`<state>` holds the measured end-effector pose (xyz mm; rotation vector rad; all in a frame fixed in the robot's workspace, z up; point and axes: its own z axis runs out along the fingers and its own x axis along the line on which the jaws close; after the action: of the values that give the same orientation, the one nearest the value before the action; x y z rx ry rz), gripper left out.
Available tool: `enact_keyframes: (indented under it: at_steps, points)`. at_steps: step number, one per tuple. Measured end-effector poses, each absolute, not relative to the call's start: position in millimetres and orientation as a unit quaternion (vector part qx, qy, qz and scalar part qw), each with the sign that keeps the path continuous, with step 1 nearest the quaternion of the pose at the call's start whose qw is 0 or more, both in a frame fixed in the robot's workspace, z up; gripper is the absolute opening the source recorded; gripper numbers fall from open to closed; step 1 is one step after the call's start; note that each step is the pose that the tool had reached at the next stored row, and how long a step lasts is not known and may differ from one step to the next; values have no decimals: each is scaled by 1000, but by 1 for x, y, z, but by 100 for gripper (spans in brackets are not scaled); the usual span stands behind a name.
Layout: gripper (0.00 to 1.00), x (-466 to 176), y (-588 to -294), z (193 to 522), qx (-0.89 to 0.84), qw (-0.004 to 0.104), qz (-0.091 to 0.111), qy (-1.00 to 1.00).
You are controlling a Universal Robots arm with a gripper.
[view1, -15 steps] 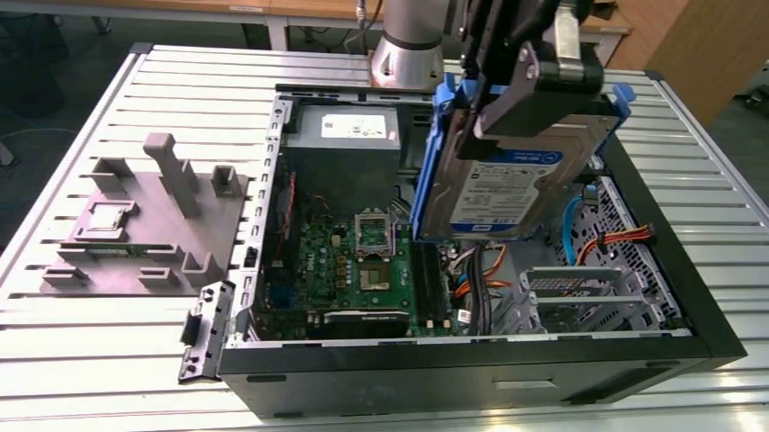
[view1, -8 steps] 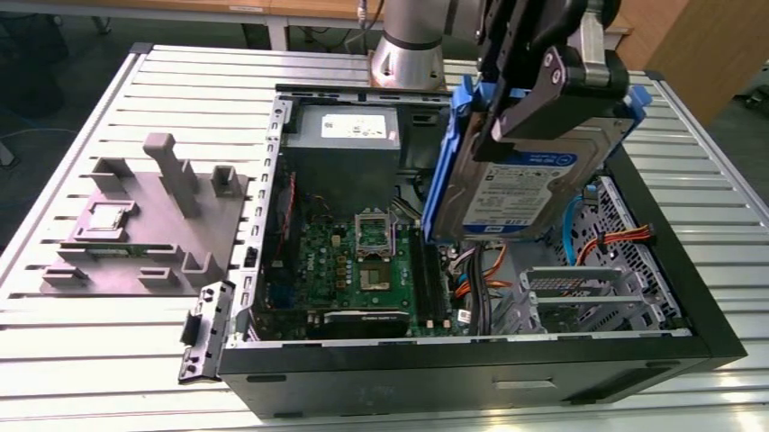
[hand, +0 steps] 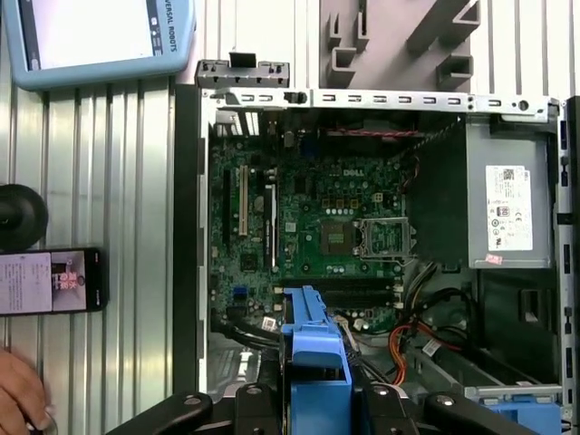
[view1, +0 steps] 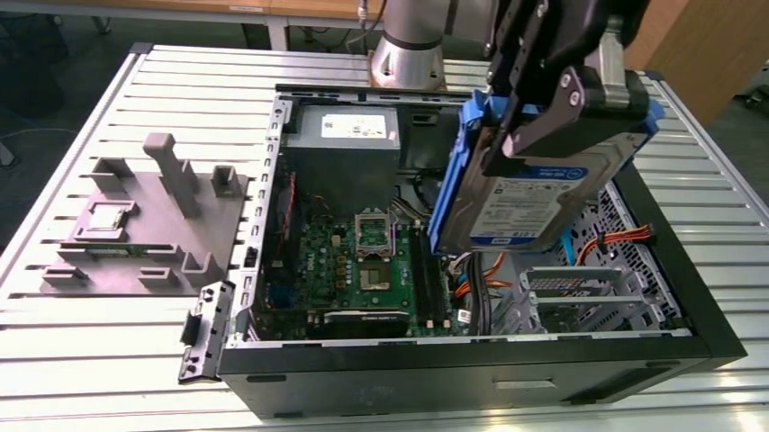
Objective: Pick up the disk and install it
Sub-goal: 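Insert the disk into the insertion slot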
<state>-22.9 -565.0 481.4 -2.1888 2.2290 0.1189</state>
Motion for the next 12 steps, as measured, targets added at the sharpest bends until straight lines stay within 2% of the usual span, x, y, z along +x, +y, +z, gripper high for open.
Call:
enact_keyframes:
  at_steps: [12]
  points:
    - [36,3,-566,477,-700,8,38,713]
